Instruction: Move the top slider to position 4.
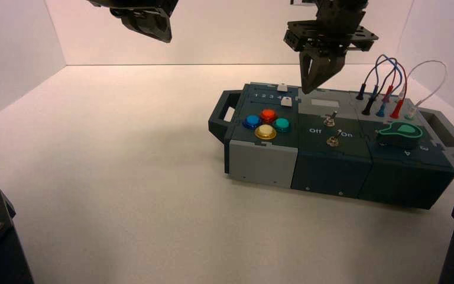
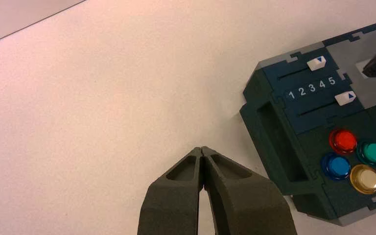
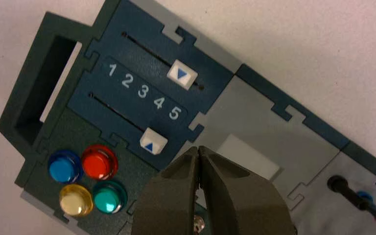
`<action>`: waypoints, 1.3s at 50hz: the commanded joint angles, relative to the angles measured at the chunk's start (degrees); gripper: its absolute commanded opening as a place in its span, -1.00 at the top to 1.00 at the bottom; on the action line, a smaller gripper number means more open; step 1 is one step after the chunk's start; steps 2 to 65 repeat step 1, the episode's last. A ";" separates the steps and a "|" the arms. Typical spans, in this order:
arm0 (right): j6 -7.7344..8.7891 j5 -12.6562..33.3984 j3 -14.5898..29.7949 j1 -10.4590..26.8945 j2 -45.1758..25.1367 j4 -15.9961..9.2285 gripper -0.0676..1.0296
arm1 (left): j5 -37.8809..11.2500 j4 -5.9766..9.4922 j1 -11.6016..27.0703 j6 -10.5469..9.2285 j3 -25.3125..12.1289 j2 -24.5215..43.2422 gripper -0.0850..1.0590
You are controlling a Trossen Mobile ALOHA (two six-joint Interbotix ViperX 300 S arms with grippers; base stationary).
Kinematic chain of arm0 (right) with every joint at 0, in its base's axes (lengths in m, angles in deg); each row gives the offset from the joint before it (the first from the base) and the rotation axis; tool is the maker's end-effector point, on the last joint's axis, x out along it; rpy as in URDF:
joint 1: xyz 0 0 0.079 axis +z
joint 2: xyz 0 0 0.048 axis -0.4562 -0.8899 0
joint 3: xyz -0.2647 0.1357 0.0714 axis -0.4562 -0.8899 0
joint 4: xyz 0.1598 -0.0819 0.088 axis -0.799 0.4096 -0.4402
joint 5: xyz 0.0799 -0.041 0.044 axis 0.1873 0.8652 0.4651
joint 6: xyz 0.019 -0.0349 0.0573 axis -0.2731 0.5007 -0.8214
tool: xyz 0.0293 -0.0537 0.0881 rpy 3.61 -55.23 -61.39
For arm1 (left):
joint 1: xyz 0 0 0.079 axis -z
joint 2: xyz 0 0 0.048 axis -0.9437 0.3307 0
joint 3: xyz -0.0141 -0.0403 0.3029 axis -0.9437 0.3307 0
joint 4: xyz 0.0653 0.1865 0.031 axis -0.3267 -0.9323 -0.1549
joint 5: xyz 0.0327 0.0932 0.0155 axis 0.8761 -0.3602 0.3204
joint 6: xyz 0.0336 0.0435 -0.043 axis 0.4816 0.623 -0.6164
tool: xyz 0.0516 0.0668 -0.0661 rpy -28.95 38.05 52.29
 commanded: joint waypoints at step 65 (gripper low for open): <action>0.26 -0.09 0.09 0.35 2.37 -0.09 0.92 | 0.26 -0.09 -0.09 0.18 -1.85 -0.70 0.90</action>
